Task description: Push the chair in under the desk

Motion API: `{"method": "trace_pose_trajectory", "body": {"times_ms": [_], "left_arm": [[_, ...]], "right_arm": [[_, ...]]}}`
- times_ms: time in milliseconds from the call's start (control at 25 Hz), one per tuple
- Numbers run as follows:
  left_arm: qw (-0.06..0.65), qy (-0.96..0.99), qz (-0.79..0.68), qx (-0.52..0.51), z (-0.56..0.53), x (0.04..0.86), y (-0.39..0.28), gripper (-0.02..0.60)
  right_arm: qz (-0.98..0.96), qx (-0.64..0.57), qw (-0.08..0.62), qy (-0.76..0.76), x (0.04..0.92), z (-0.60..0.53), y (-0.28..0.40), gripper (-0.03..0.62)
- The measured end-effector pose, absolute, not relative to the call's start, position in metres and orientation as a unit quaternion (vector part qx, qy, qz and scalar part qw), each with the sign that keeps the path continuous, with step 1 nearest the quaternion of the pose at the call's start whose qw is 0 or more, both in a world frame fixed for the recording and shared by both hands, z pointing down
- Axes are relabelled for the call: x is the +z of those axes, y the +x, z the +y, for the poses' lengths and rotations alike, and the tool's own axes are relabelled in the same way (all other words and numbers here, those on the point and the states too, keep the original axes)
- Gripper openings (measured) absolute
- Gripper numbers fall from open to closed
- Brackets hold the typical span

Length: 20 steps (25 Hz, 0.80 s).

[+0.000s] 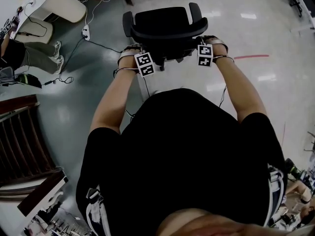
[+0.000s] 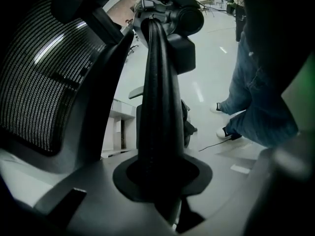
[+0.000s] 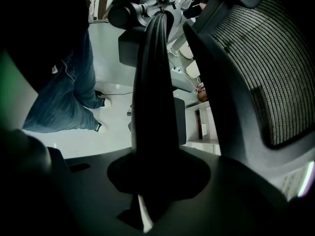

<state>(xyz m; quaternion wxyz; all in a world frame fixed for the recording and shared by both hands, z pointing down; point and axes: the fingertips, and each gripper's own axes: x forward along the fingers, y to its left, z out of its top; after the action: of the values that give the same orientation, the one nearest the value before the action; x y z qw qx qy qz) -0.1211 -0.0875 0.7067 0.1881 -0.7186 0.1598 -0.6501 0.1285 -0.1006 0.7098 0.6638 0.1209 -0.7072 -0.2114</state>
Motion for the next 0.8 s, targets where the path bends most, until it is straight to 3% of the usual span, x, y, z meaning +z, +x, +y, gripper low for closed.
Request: {"method": "trace_pose_trajectory", "body": {"times_ms": [800], "left_arm": [[0.208, -0.724, 0.117, -0.647, -0.119, 0.715, -0.158, 0.074]], "right_arm": [[-0.698, -0.180, 0.669, 0.182, 0.713, -0.109, 0.093, 0.100]]}}
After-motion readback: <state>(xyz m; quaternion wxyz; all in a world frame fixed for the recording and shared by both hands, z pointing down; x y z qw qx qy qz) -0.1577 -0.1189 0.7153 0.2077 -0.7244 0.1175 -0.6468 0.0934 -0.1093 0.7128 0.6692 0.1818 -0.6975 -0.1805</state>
